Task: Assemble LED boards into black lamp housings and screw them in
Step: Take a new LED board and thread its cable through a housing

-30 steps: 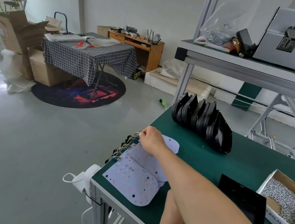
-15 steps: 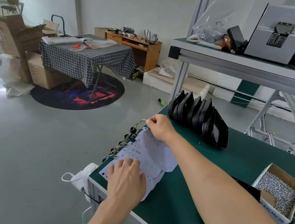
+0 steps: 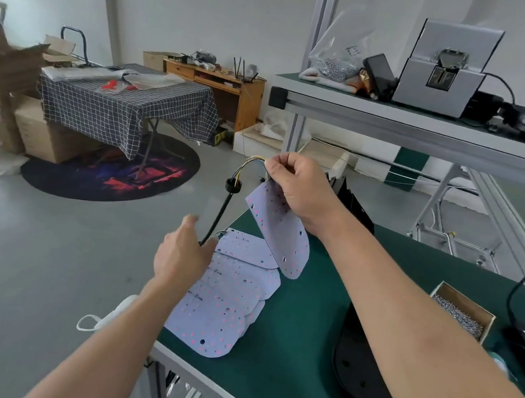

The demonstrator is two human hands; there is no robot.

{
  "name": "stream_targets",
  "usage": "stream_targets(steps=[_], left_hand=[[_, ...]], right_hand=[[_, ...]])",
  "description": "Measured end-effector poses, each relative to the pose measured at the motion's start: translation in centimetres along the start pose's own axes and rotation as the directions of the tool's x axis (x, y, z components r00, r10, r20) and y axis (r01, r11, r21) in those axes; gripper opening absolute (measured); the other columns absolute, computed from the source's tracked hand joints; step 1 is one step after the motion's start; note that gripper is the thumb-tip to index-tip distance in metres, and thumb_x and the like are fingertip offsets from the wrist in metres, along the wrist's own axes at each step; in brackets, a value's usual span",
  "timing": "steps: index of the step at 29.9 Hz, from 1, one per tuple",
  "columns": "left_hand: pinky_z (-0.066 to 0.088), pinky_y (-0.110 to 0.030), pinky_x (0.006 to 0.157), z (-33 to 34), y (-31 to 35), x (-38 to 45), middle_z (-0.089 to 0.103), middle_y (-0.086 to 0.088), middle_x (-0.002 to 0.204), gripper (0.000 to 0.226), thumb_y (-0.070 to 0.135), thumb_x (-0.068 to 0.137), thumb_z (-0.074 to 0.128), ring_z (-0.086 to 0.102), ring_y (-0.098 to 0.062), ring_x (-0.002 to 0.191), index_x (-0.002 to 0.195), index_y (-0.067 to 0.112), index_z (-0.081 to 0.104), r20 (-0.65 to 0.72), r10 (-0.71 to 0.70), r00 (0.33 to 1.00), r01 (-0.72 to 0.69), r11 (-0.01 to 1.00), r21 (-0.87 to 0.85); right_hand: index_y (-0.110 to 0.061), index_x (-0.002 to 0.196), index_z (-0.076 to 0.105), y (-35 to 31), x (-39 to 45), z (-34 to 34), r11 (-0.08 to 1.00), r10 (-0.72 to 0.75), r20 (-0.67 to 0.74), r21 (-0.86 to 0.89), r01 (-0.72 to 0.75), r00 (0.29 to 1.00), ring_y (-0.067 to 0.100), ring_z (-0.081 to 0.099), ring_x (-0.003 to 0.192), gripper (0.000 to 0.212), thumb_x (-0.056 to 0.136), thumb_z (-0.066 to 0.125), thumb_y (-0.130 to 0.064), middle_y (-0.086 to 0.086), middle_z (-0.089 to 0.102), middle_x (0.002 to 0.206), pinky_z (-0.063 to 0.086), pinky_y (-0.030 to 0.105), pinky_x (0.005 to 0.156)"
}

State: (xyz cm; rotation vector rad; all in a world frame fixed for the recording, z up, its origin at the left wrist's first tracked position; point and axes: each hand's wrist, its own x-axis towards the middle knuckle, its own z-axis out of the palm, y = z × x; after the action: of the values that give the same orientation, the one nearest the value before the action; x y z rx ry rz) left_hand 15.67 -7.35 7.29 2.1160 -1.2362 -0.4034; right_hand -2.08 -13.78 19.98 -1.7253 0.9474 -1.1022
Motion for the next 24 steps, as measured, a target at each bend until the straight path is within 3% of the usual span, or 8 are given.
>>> stream_targets(steps=[2,4,9,13,17,21,24], left_hand=[[0.053,-0.041,0.078,-0.2,0.0,1.4,0.067,-0.015,0.084,0.023,0.033,0.098,0.063,0.064,-0.042,0.091,0.090,0.012,0.067,0.014,0.018,1.000,-0.019,0.999,0.030],[0.052,-0.040,0.075,-0.9,-0.6,2.7,0.063,-0.018,0.080,0.029,0.029,0.097,0.062,0.064,-0.045,0.088,0.076,0.010,0.063,-0.007,0.000,1.000,0.000,1.000,0.030],[0.053,-0.043,0.086,-3.9,-2.8,5.2,0.071,-0.023,0.104,0.023,0.034,0.097,0.063,0.064,-0.046,0.101,0.101,0.015,0.075,-0.092,-0.015,0.996,0.015,1.000,0.009],[0.051,-0.046,0.091,-6.6,-3.2,6.6,0.072,-0.022,0.110,0.027,0.035,0.097,0.061,0.062,-0.047,0.108,0.112,0.018,0.076,-0.218,0.030,0.976,-0.025,0.999,0.027],[0.050,-0.048,0.094,-8.2,-3.3,7.0,0.071,-0.023,0.112,0.028,0.034,0.097,0.060,0.061,-0.048,0.110,0.114,0.017,0.073,-0.256,0.023,0.966,-0.009,0.999,0.053],[0.049,-0.049,0.092,-8.7,-3.8,7.0,0.069,-0.026,0.114,0.029,0.031,0.098,0.057,0.060,-0.049,0.109,0.114,0.012,0.071,-0.298,-0.007,0.955,0.021,0.999,0.045],[0.050,-0.051,0.091,-8.9,-3.9,6.8,0.070,-0.028,0.111,0.033,0.036,0.100,0.057,0.061,-0.051,0.107,0.112,0.009,0.073,-0.304,-0.004,0.953,0.029,0.997,0.078]], right_hand=[[-0.015,0.083,0.064,-0.7,-0.6,-0.6,0.999,-0.022,0.001,0.034,0.022,1.000,0.012,0.041,0.049,0.025,0.107,0.060,-0.017,-0.002,0.052,0.059,0.034,0.025,0.046],[-0.013,0.085,0.064,-1.0,-1.1,-1.2,0.999,-0.031,0.000,0.037,0.031,1.000,0.014,0.041,0.050,0.023,0.107,0.059,-0.017,0.002,0.052,0.062,0.033,0.026,0.047],[-0.014,0.079,0.061,-0.2,-2.0,-3.1,0.997,-0.012,-0.068,0.080,0.017,0.998,0.009,0.039,0.046,0.028,0.108,0.058,-0.014,0.003,0.049,0.062,0.031,0.023,0.045],[-0.011,0.081,0.061,1.0,-2.8,-4.1,0.972,0.101,-0.126,0.222,-0.071,0.987,0.018,0.040,0.060,0.028,0.108,0.056,-0.013,0.008,0.048,0.071,0.034,0.032,0.059],[-0.007,0.085,0.058,0.8,-4.1,-6.4,0.842,0.168,-0.135,0.535,-0.071,0.976,0.011,0.053,0.053,0.025,0.109,0.051,-0.011,0.002,0.055,0.065,0.048,0.024,0.053],[-0.012,0.088,0.058,0.5,-5.9,-10.2,0.716,0.196,-0.135,0.696,-0.048,0.971,0.011,0.045,0.062,0.019,0.106,0.054,-0.014,0.001,0.052,0.078,0.041,0.023,0.056],[-0.014,0.086,0.056,0.3,-7.8,-13.8,0.639,0.199,-0.163,0.770,-0.002,0.966,0.005,0.050,0.062,0.014,0.093,0.061,-0.025,-0.005,0.053,0.078,0.042,0.019,0.061]])
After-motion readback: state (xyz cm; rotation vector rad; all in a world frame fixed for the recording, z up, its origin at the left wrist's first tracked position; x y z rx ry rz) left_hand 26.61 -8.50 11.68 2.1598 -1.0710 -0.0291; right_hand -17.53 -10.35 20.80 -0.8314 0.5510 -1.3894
